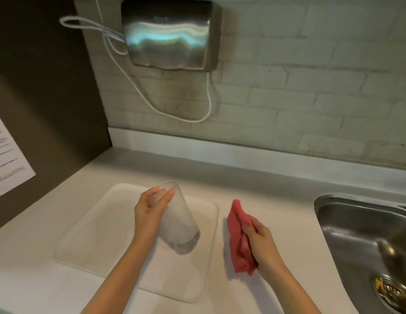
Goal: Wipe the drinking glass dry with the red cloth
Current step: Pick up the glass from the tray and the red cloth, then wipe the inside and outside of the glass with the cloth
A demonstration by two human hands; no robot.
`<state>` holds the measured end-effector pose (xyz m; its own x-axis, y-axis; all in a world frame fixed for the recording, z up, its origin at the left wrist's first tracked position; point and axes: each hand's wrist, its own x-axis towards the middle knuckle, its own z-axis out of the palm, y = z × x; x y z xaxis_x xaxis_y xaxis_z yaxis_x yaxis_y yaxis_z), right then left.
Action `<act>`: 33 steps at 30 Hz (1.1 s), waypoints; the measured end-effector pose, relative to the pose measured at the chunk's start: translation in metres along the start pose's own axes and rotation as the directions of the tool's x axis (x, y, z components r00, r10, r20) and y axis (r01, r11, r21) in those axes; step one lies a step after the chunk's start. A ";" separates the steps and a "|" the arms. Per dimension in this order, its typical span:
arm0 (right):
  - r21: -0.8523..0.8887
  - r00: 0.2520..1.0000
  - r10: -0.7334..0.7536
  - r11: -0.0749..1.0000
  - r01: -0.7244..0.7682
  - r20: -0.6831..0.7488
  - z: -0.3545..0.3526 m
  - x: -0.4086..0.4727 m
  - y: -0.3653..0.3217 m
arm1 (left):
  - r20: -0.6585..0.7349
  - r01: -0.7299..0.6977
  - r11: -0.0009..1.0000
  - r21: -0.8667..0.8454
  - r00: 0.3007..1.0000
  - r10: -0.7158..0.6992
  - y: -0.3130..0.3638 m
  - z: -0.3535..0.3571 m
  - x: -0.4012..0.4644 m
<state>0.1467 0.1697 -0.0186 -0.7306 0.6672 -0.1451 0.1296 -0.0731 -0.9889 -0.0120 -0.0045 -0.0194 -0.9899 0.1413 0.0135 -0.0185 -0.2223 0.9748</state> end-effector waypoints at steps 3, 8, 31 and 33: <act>0.402 0.989 0.015 0.913 -0.072 0.144 0.013 0.003 -0.025 | 0.127 0.163 0.958 -0.236 0.983 -0.136 0.013 -0.004 0.011; 0.454 0.945 -0.087 0.888 -0.070 0.314 0.046 0.005 -0.048 | 0.354 0.361 0.879 -0.312 0.903 -0.245 0.032 -0.012 0.020; -0.187 0.633 -0.669 0.616 0.765 0.389 0.143 0.016 -0.065 | 0.492 0.430 0.872 -0.235 0.826 -0.275 0.049 -0.018 0.059; -0.235 0.475 -0.715 0.415 0.879 0.513 0.134 0.015 -0.057 | 0.494 0.429 0.882 -0.193 0.819 -0.291 0.050 -0.020 0.062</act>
<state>0.0382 0.0844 0.0315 -0.7833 -0.0107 0.6215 -0.4309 0.7299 -0.5305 -0.0772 -0.0263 0.0260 -0.7362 0.6569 -0.1625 -0.4683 -0.3213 0.8230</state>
